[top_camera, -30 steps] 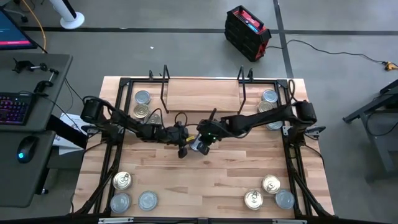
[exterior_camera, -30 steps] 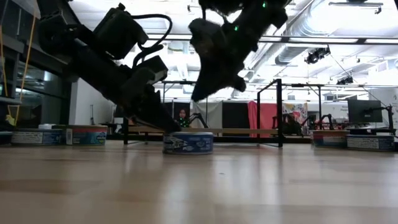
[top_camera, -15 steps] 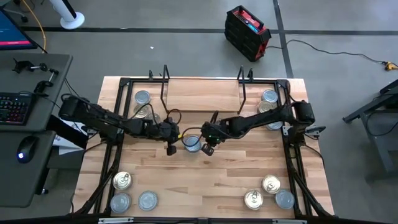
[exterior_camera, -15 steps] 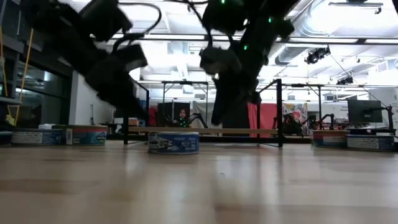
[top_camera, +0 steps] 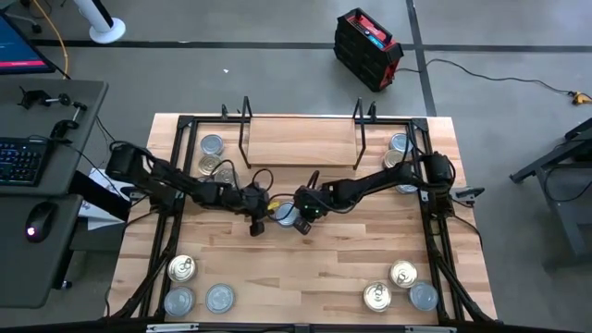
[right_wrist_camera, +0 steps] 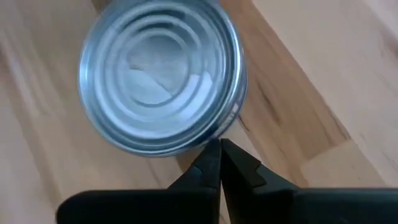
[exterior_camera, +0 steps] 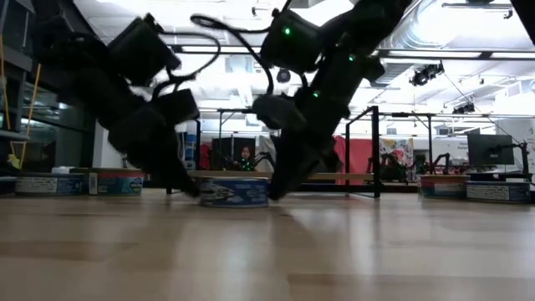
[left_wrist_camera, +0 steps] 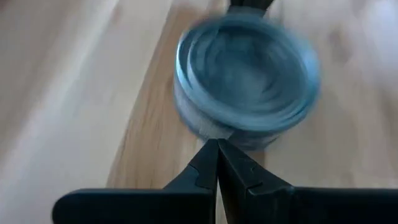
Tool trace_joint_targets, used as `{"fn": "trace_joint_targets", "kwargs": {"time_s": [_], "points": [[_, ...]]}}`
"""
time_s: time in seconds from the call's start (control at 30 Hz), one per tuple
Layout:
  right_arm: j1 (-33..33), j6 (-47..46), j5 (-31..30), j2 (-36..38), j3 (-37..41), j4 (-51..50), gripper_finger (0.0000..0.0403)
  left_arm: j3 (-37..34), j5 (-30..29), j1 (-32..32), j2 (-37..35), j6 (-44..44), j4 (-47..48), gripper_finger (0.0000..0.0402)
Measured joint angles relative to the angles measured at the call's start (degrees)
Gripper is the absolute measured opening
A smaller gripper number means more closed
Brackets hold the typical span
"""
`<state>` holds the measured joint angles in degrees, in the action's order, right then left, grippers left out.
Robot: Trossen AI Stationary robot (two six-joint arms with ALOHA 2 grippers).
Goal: Stack canned seafood by type on shelf
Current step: Put the blue tuna can on the shelf
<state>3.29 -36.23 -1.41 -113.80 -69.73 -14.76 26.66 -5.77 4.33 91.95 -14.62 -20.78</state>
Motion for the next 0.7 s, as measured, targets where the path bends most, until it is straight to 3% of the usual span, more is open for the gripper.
{"fn": "trace_joint_targets", "kwargs": {"time_s": [0.3, 0.7], "points": [[0.7, -0.4, 3.1, 2.2, -2.7, 0.8, 0.0000, 0.0, -1.6, 1.9, 2.2, -1.2, -1.1, 0.0001], [1.7, 2.0, 1.1, 4.0, -7.8, 0.9, 0.0000, 1.0, -0.9, 2.1, 2.6, -1.2, -2.8, 0.0001]]}}
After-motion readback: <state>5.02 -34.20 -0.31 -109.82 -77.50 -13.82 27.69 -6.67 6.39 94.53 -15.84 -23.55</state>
